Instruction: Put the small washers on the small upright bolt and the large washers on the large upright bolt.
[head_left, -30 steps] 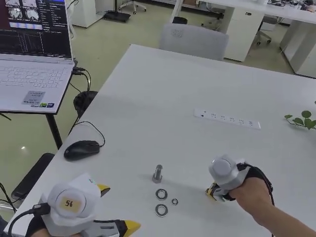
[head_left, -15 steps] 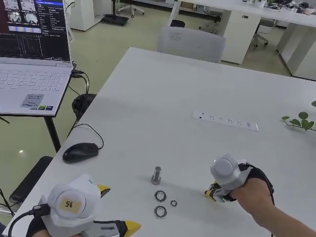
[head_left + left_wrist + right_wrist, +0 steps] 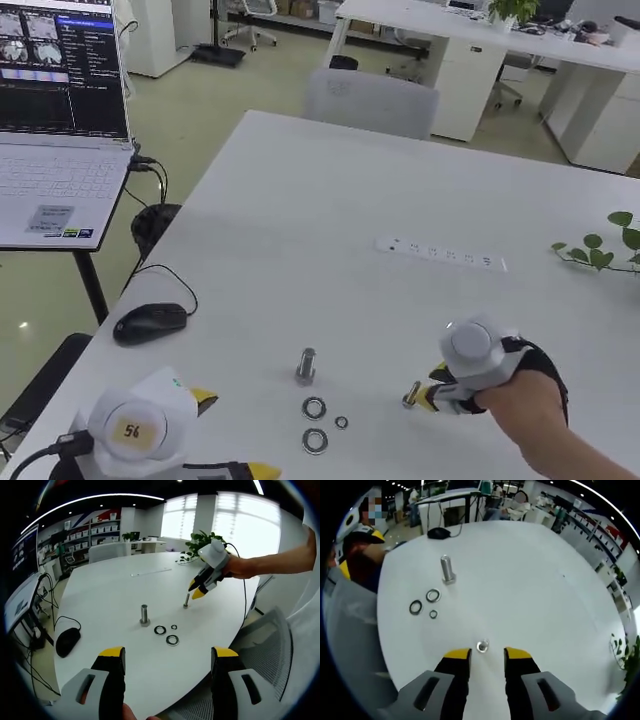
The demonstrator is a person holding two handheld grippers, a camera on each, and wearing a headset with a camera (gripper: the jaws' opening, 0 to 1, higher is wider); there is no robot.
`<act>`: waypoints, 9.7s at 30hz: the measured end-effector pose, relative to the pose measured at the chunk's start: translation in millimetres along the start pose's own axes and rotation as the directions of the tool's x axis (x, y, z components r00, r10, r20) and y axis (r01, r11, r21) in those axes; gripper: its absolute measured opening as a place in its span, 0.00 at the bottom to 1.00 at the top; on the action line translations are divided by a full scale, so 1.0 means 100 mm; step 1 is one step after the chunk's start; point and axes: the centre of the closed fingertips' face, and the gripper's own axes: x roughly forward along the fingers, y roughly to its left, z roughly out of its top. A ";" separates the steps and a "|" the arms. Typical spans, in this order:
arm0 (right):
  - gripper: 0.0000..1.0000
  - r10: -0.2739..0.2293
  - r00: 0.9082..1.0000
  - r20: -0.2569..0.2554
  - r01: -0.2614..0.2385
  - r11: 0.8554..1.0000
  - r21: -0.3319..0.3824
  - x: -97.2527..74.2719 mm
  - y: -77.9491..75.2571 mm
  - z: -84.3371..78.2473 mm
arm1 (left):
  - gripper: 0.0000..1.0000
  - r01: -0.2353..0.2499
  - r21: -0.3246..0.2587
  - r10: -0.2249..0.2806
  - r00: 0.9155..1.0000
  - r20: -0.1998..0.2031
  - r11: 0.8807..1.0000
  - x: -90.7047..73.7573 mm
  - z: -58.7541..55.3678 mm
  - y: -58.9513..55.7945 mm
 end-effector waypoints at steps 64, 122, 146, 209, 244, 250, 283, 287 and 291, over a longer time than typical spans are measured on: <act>0.27 0.188 0.974 0.128 -0.193 0.981 0.026 0.46 1.02 0.46 | 0.69 -0.003 -0.020 0.003 1.000 0.003 1.000 -0.04 -0.09 0.00; 0.13 0.205 0.973 -0.105 -0.220 0.962 -0.160 0.74 1.09 0.26 | 0.69 -0.018 -0.028 0.018 1.000 0.008 0.999 -0.06 -0.07 0.08; 0.13 0.113 0.994 -0.001 -0.113 0.993 0.032 0.22 0.82 -0.13 | 0.69 -0.002 -0.017 0.002 1.000 0.002 1.000 -0.01 -0.05 0.04; 0.13 0.028 0.997 -0.068 -0.031 0.998 -0.047 0.09 0.04 0.07 | 0.69 -0.002 -0.022 0.002 1.000 -0.001 1.000 -0.01 -0.05 0.04; 0.14 0.054 0.991 -0.122 -0.061 0.997 -0.056 0.40 0.08 -0.11 | 0.69 -0.019 -0.033 0.019 1.000 -0.008 0.999 -0.06 -0.10 0.09; 0.14 0.065 0.989 -0.135 -0.073 0.996 -0.054 0.46 0.10 -0.15 | 0.69 -0.019 -0.028 0.019 1.000 -0.007 0.999 -0.06 -0.07 0.10; 0.29 0.026 1.000 0.005 -0.026 1.000 -0.008 -0.06 0.08 0.05 | 0.69 -0.015 -0.007 0.015 1.000 0.011 1.000 -0.06 0.00 0.03; 0.29 0.035 0.999 0.018 -0.034 0.999 -0.023 -0.10 0.15 0.12 | 0.69 -0.014 -0.010 0.014 1.000 0.017 1.000 -0.07 -0.01 0.02; 0.29 0.043 0.999 0.032 -0.042 0.998 -0.045 -0.11 0.23 0.24 | 0.69 -0.013 -0.008 0.013 1.000 0.014 1.000 -0.08 -0.02 0.00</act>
